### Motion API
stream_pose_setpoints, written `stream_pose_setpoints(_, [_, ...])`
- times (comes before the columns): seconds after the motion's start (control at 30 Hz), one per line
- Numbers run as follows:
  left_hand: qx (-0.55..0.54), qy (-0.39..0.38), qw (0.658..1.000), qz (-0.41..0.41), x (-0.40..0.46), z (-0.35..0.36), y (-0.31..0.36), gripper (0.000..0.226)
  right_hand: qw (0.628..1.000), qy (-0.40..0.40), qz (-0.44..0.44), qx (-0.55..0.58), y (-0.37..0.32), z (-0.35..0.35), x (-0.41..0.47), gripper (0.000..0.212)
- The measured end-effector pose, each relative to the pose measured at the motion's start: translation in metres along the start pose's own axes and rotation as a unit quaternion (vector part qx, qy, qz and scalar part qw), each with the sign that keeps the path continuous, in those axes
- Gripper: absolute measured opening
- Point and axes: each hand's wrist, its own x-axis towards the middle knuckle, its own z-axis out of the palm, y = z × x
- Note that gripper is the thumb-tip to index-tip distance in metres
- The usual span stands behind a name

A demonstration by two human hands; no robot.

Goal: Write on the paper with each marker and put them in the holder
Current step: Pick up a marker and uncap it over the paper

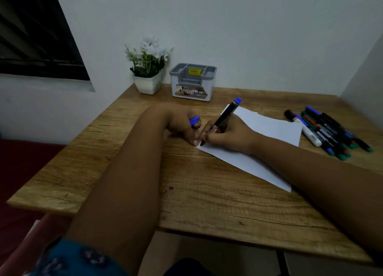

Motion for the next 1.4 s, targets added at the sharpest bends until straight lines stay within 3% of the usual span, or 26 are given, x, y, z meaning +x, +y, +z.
stream_pose_setpoints(0.13, [-0.004,-0.009,1.0,0.006,0.0002,0.0001,0.0004,0.031,1.0,-0.008,0.011,-0.022,-0.0036,-0.0011,-0.0019,0.014])
stream_pose_setpoints(0.23, [-0.019,-0.017,1.0,0.011,-0.0007,0.0007,-0.0013,0.032,0.998,-0.032,0.012,-0.047,-0.0067,-0.0003,-0.0028,0.006])
stream_pose_setpoints(0.33, [-0.022,-0.017,1.0,0.011,-0.0012,0.0005,-0.0013,0.029,0.998,-0.003,0.019,-0.051,-0.0057,-0.0014,-0.0018,0.019])
stream_pose_setpoints(0.43, [-0.014,-0.014,1.0,0.01,-0.0008,0.0,-0.0015,0.029,0.999,0.018,0.017,-0.026,-0.002,-0.0012,-0.0026,0.005])
stream_pose_setpoints(0.6, [-0.031,-0.027,0.999,0.01,0.0,0.0002,-0.0013,0.03,0.998,-0.004,0.027,-0.059,-0.0057,-0.0023,-0.0015,0.004])
stream_pose_setpoints(0.77, [-0.045,-0.028,0.999,0.008,0.0025,0.0001,-0.0019,0.038,0.998,0.04,0.035,-0.018,-0.0029,-0.0064,-0.0033,0.006])
stream_pose_setpoints(1.4, [-0.053,-0.033,0.998,0.005,0.0041,-0.0008,-0.0039,0.04,0.997,0.032,0.038,-0.062,-0.0036,-0.0054,-0.0038,0.009])
